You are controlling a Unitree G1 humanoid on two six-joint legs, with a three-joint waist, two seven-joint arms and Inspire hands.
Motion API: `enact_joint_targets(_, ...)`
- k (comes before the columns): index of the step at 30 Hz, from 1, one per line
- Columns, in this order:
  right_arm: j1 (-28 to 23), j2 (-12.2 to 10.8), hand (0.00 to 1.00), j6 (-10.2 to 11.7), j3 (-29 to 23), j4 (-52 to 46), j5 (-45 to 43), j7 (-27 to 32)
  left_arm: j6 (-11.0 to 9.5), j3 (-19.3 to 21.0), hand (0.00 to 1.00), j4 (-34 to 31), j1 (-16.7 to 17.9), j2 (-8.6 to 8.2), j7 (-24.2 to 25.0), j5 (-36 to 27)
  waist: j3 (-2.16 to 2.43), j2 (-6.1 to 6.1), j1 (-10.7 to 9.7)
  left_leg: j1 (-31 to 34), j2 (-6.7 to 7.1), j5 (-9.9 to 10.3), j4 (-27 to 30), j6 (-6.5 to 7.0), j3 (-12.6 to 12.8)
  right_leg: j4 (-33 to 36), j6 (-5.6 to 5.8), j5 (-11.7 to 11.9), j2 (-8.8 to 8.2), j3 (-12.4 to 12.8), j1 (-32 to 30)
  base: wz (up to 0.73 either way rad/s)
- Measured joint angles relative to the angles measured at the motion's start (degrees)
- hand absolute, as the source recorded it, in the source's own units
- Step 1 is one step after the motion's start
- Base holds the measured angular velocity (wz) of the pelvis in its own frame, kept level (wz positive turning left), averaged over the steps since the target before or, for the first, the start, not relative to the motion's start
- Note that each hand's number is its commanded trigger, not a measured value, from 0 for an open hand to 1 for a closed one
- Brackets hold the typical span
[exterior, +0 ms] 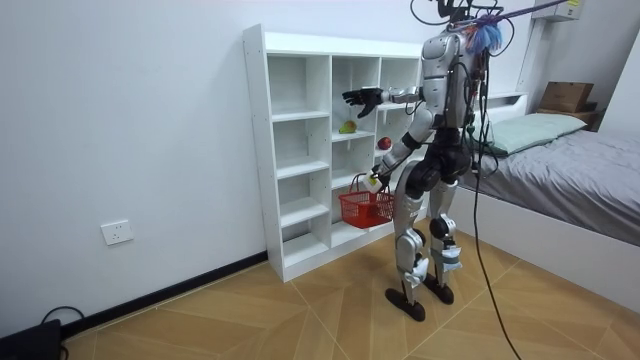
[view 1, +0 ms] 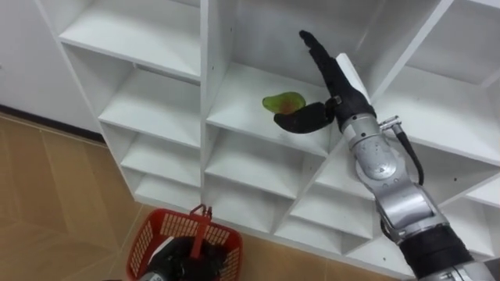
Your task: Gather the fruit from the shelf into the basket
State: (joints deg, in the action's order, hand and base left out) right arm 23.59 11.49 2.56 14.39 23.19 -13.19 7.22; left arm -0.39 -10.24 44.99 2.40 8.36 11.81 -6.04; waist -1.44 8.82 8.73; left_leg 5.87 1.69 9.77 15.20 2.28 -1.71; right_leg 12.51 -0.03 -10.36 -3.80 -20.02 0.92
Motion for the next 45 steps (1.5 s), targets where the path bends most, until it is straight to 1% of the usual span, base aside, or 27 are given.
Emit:
enact_joint_targets(4,3.1,0.0,0.00,0.0,0.0,5.3,-0.1,1.7,0.1,0.0,1.00,0.0,0.0,-0.06,0.4,0.0,0.10,0.57,0.8,0.1,0.09,-0.2,-0.1,0.04,-0.2,0.0,0.00,0.0,-0.08,0.0,-0.1,0.00)
enact_joint_targets(6,3.6,0.1,0.00,0.0,-0.2,6.5,-0.1,3.0,0.3,0.0,1.00,0.0,0.0,0.03,0.6,0.0,0.40,1.06,1.1,0.4,0.10,-0.2,0.1,0.04,-0.4,0.0,0.01,0.0,-0.07,-0.1,-0.3,0.03)
enact_joint_targets(7,3.7,0.1,0.00,0.0,-0.2,6.7,-0.1,3.2,0.3,0.0,1.00,0.0,0.0,0.02,0.7,0.0,0.46,1.15,1.2,0.5,0.11,-0.2,0.1,0.02,-0.4,0.0,0.01,0.0,-0.07,-0.1,-0.4,0.00)
enact_joint_targets(9,4.1,0.1,0.00,0.0,-0.2,7.6,-0.9,3.6,0.4,0.0,1.00,0.0,0.0,-0.01,1.1,0.0,0.52,1.29,1.2,0.8,0.16,-0.3,0.2,0.05,-0.4,0.0,0.01,0.0,-0.13,-0.2,-0.8,0.00)
enact_joint_targets(12,4.6,0.1,0.00,0.0,-0.2,8.6,-2.2,4.0,0.5,-0.1,1.00,0.0,0.0,-0.19,1.3,-0.1,0.49,1.31,1.3,1.8,0.16,-0.4,0.4,0.05,-0.4,0.0,-0.04,0.1,-0.16,-0.5,-1.6,0.00)
enact_joint_targets(16,4.6,0.0,0.00,0.2,-0.2,10.7,-3.2,4.0,0.7,-0.1,1.00,0.0,0.0,-0.72,1.3,0.0,0.27,1.23,1.8,2.2,0.20,-0.5,0.5,0.04,-0.6,0.1,-0.04,0.1,-0.20,-0.6,-2.0,0.02)
enact_joint_targets(22,5.7,0.1,0.00,0.4,-0.2,12.7,-3.3,4.1,0.7,-0.2,1.00,0.1,-0.1,-0.81,1.1,-0.1,-0.81,1.29,2.1,4.8,0.25,-0.8,0.6,-0.02,-1.0,0.2,-0.09,0.1,-0.19,-0.6,-4.4,0.02)
enact_joint_targets(25,7.4,0.1,0.00,0.4,-0.2,15.4,-2.9,4.3,0.7,-0.2,1.00,0.1,-0.2,-0.60,0.9,-0.1,-0.88,1.42,2.1,6.2,0.37,-1.0,0.6,-0.08,-1.5,0.2,-0.17,0.1,-0.17,-0.6,-5.7,0.07)
enact_joint_targets(27,9.1,0.2,0.00,0.4,-0.2,18.4,-2.9,4.6,0.7,-0.5,1.00,0.7,-0.9,-0.43,0.9,-0.1,-0.88,1.41,2.0,6.6,0.44,-1.0,0.6,-0.07,-1.7,0.1,-0.17,0.1,-0.20,-0.5,-6.1,0.05)
enact_joint_targets(30,9.8,0.3,0.00,0.4,-0.2,19.3,-2.9,4.6,0.7,-0.7,1.00,2.2,-2.4,-0.41,0.8,-0.1,-0.89,1.43,2.0,6.6,0.49,-1.0,0.5,-0.06,-1.7,0.1,-0.17,0.1,-0.25,-0.4,-6.1,0.01)
enact_joint_targets(36,10.2,0.4,0.00,0.4,-0.1,20.6,-2.9,4.6,0.7,-0.7,1.00,2.5,-4.0,-0.62,0.1,-0.1,-0.89,1.43,2.3,6.5,0.54,-1.0,0.3,-0.05,-1.5,0.1,-0.16,0.1,-0.31,0.0,-6.1,0.00)
enact_joint_targets(42,11.9,0.4,0.00,0.3,0.1,23.6,-3.0,5.1,0.7,-0.8,1.00,2.3,-4.3,-0.67,-0.3,-0.2,-0.91,1.40,2.6,6.8,0.51,-1.1,0.2,0.00,-1.6,0.1,-0.15,0.1,-0.20,0.3,-6.5,0.00)
enact_joint_targets(45,13.2,0.5,0.00,0.4,0.1,23.6,-3.3,5.4,0.7,-0.8,1.00,2.3,-4.8,-0.72,-0.5,-0.3,-0.92,1.38,2.4,8.1,0.52,-1.7,0.2,-0.04,-1.5,0.2,-0.32,0.3,-0.15,0.9,-8.0,0.00)
